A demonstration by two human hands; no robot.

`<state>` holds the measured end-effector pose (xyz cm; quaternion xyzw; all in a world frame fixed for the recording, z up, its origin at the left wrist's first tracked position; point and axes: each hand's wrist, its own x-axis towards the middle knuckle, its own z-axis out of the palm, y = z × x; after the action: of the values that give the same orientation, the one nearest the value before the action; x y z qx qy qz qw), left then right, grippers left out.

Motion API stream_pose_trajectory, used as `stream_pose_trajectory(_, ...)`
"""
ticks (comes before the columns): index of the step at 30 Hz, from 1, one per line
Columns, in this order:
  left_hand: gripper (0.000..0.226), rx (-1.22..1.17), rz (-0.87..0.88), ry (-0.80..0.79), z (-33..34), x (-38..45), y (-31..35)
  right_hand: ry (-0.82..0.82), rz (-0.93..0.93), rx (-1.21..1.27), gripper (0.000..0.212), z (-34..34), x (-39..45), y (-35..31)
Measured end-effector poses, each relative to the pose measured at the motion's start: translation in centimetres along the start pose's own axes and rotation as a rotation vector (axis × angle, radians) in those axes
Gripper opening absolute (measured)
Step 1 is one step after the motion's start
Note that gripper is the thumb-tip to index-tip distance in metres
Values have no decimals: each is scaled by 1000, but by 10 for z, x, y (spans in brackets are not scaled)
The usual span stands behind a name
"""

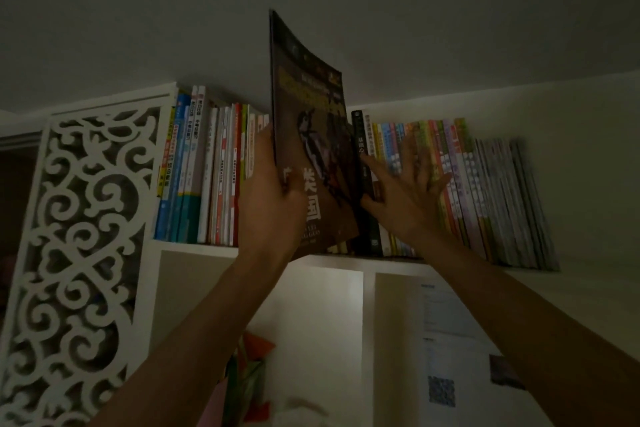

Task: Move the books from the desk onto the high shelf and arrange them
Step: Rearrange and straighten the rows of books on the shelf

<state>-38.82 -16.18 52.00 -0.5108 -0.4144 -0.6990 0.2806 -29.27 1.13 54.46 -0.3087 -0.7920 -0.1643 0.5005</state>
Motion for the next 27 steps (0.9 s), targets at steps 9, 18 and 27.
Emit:
stream_pose_trajectory(9, 47, 183, -74, -43, 43, 4, -10, 24, -28, 10, 72, 2, 0, 0)
stream_pose_trajectory(18, 44, 586, -201, -137, 110, 2, -51, -64, -84, -27, 60, -3, -3, 2)
stream_pose_trajectory(27, 58, 656, 159, -44, 119, -8, -53, 277, -328, -142, 44, -54, -31, 61)
